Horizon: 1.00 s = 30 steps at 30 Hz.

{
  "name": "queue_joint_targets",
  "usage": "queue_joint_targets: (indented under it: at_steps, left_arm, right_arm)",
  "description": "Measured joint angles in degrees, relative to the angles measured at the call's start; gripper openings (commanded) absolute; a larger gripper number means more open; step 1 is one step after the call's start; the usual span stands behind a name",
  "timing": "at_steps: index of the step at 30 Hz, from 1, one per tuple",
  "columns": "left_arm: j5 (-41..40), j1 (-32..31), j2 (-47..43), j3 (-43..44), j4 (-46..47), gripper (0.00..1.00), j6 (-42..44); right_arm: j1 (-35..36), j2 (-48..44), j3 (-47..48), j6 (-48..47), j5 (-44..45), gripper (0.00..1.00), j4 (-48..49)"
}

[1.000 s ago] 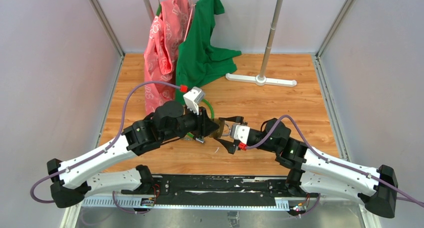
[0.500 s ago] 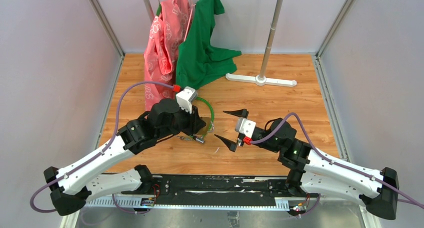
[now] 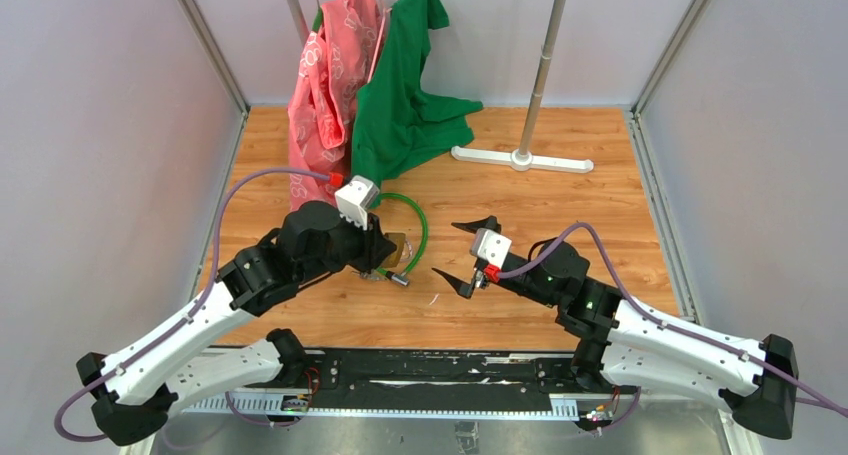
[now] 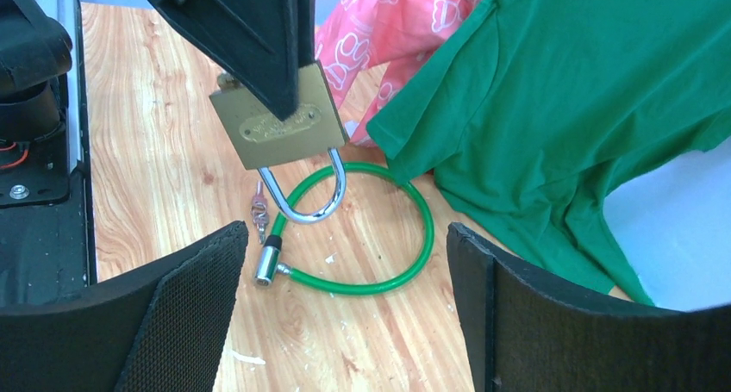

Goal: Unlock with the key

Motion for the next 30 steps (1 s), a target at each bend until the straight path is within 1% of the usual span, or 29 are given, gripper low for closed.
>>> queue_joint_targets:
  at_steps: [3,10,20,30]
  left_arm:
    - [0.2,0.15,-0.46,-0.35,-0.13,0.0,0.11]
    - [1.14,0.31,-0.85,-0.94,-0.13,0.0,0.33]
    - [5.75,0.59,-1.38,-0.92,-0.13,0.0,0.92]
    - [9.44,0.59,-2.16,-0.92,1.9,0.0,-0.68]
  right_arm:
    - [0.0,-0.31,-0.74,1.7,1.53,0.88,-0.63]
    - [0.0,-0.72,-1.18,1.81,1.92,0.93,-1.79]
    - [0.0,3.3,-1.31,-1.49,-4.17,0.93,-1.36]
    - [0.0,9.64,-1.31,-2.56,-6.91,0.94,-0.35]
